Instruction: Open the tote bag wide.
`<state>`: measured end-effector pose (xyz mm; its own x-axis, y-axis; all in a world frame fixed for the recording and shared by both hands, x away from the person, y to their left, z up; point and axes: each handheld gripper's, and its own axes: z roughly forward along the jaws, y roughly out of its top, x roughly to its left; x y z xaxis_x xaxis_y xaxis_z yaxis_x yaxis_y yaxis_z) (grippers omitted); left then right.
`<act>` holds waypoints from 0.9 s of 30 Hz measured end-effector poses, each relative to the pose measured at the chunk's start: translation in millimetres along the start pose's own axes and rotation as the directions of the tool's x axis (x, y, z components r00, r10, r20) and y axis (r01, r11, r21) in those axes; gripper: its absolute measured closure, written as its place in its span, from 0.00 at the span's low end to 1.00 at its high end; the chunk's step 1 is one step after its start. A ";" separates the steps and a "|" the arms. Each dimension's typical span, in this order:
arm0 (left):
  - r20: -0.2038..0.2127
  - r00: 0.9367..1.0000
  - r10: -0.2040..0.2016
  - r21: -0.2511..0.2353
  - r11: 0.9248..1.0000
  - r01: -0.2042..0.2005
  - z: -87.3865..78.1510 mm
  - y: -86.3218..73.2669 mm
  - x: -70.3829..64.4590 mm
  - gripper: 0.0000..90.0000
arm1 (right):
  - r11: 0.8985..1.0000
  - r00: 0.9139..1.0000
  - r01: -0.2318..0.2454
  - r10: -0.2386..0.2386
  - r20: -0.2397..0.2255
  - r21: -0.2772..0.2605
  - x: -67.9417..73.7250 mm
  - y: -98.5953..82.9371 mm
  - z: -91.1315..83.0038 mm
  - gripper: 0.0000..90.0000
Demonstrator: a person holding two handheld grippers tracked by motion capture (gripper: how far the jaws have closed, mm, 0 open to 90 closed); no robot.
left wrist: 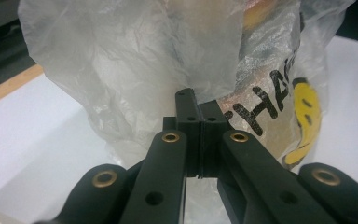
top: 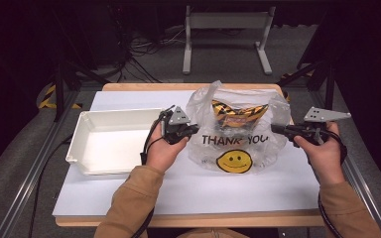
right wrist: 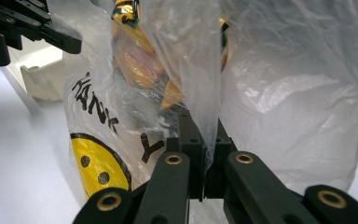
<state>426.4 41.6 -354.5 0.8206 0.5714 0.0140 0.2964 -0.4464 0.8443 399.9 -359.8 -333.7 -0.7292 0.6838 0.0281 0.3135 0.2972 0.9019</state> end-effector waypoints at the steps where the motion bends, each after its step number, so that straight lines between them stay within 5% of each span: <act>1: -0.002 1.000 -0.001 0.000 1.000 0.001 0.9 -1.2 0.1 1.00 | 1.000 1.000 -0.002 0.002 -0.001 0.002 0.1 -1.1 0.8 0.99; 13: 0.012 0.999 -0.045 0.052 0.998 0.044 12.4 -14.5 -2.8 1.00 | 0.999 0.999 -0.033 0.034 -0.009 0.029 -1.6 -16.3 8.9 0.99; 27: 0.014 0.997 -0.082 0.170 0.982 0.079 34.7 -25.8 -5.8 0.98 | 0.994 0.998 -0.060 0.062 -0.021 0.086 -4.9 -34.0 21.3 0.99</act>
<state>431.0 25.9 -395.0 0.7999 0.5969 -0.0629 0.4391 -0.5106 0.7392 405.7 -359.1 -373.7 -0.7209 0.6867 0.0934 0.4083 0.3119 0.8579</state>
